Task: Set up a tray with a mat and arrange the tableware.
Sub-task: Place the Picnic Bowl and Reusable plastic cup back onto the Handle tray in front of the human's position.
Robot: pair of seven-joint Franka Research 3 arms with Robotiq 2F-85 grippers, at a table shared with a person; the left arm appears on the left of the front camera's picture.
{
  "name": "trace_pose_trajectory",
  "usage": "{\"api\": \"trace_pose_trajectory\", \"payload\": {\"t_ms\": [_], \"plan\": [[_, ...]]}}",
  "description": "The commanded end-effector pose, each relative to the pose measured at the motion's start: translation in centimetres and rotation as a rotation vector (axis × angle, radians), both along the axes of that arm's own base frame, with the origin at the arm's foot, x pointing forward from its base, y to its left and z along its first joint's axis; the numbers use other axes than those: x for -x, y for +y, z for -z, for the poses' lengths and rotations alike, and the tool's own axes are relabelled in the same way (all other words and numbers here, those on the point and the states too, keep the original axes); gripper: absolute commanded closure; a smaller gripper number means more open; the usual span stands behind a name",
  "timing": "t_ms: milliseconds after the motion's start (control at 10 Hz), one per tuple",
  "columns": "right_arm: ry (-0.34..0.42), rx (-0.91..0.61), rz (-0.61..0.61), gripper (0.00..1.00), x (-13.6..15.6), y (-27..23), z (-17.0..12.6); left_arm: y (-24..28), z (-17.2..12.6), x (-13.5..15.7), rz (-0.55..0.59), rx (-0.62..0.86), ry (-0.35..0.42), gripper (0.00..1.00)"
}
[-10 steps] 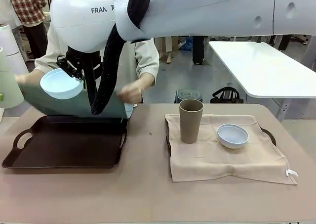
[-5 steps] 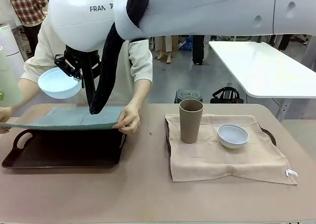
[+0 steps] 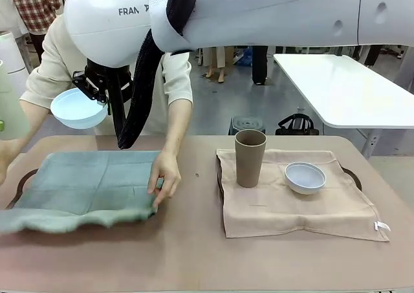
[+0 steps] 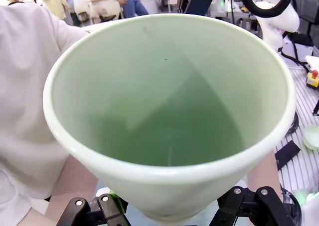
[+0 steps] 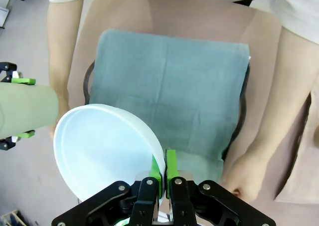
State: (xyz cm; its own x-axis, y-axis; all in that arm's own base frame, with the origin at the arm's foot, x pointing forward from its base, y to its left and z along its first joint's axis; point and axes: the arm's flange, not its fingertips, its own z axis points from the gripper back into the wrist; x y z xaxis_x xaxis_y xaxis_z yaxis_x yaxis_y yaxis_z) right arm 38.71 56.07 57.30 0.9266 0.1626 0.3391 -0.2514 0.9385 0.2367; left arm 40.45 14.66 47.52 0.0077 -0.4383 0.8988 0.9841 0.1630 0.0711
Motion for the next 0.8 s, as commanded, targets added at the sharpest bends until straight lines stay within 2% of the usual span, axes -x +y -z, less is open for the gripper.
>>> {"api": "trace_pose_trajectory", "payload": {"t_ms": [0, 700], "plan": [[-0.020, 0.008, -0.006, 0.97, -0.02, 0.21, 0.01, 0.00, -0.19, 0.11, 0.006, -0.005, -0.016, 0.45], [-0.020, 0.008, -0.006, 0.97, -0.02, 0.21, 0.01, 0.00, -0.19, 0.11, 0.006, -0.005, -0.016, 0.45]]}}
